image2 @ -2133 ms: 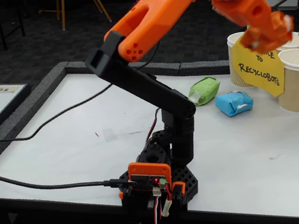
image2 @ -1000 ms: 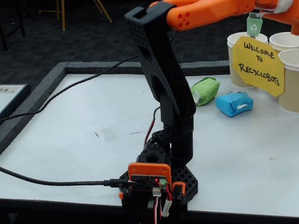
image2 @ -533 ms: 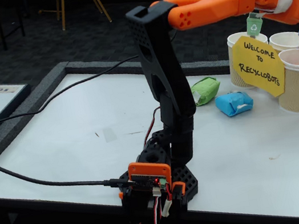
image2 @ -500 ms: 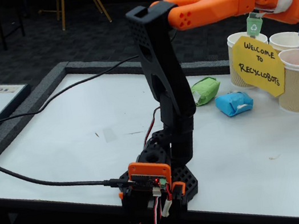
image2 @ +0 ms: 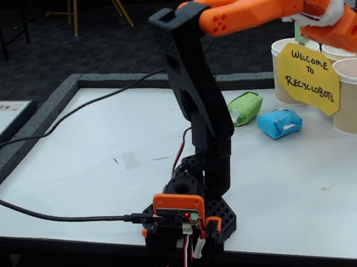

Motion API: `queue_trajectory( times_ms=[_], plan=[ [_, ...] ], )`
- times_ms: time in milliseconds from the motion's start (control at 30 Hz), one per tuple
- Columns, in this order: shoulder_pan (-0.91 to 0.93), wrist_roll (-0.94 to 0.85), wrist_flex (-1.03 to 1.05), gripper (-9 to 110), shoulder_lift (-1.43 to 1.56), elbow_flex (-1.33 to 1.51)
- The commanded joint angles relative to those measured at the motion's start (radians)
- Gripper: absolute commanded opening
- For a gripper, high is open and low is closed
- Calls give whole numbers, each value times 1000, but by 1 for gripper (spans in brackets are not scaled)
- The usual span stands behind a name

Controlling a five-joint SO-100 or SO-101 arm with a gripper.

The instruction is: Sort rubbish by color.

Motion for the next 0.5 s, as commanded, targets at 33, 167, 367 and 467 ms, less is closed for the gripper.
queue_trajectory(
  times_ms=[33,167,367,467],
  plan=[
    [-18,-15,209,0,275,-164],
    [-28,32,330,0,370,-178],
    [-67,95,581,0,454,-285],
    [-103,115,719,0,483,-347]
  ],
)
